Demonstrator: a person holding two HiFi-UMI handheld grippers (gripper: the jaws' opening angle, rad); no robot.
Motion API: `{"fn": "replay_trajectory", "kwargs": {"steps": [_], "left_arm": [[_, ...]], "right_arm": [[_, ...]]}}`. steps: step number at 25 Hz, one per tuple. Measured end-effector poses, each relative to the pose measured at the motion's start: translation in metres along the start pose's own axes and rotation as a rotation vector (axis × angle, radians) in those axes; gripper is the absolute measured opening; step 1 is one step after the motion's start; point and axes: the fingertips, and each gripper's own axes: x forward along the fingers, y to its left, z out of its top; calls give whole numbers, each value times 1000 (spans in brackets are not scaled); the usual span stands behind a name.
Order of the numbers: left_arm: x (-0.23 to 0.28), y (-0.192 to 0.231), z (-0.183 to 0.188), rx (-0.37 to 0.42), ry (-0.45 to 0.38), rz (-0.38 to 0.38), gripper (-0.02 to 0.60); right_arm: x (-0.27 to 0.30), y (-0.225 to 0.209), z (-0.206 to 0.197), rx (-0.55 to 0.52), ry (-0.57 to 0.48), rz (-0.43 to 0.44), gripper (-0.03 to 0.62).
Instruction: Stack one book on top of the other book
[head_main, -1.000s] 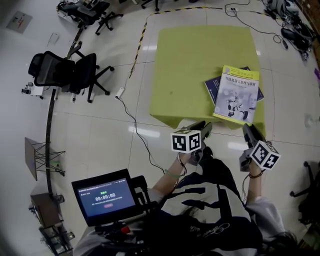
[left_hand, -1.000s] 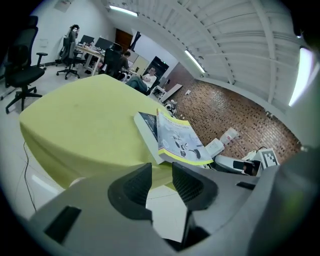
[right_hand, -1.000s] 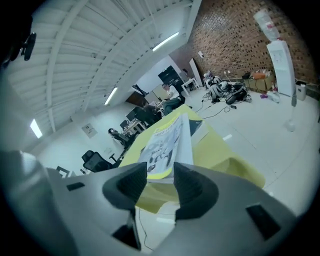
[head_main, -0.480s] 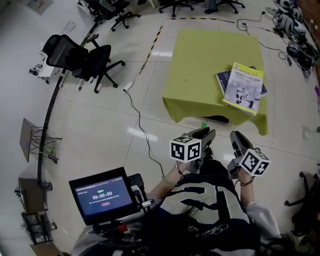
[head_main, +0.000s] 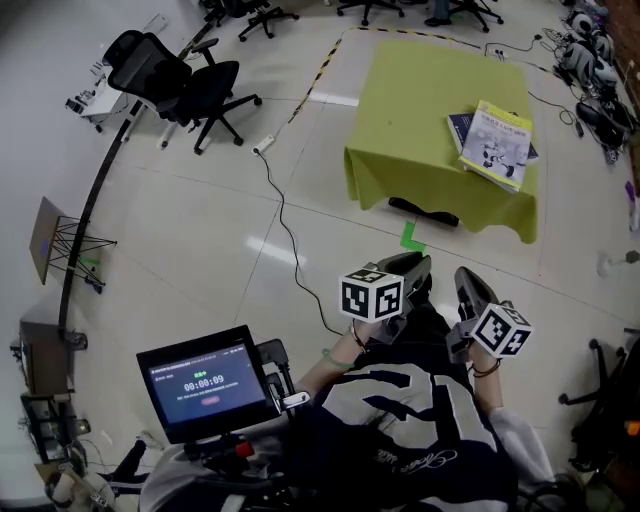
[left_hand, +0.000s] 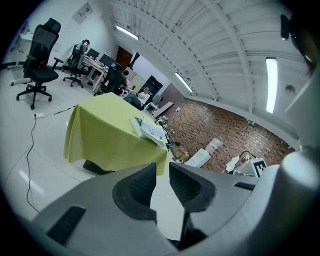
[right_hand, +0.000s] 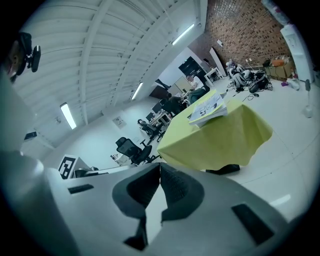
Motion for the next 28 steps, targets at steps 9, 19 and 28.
{"fn": "replay_trajectory", "kwargs": {"steps": [9, 19, 28], "left_arm": [[-23, -41, -36, 23, 0, 4, 6], [-29, -89, -47, 33, -4, 10, 6], [-5, -140, -76, 43, -30, 25, 6]], "right_arm": [[-57, 13, -22, -48, 1, -13, -2], [-100, 21, -17, -84, 16, 24, -3], [-153, -17, -9, -94, 26, 36, -3]]}}
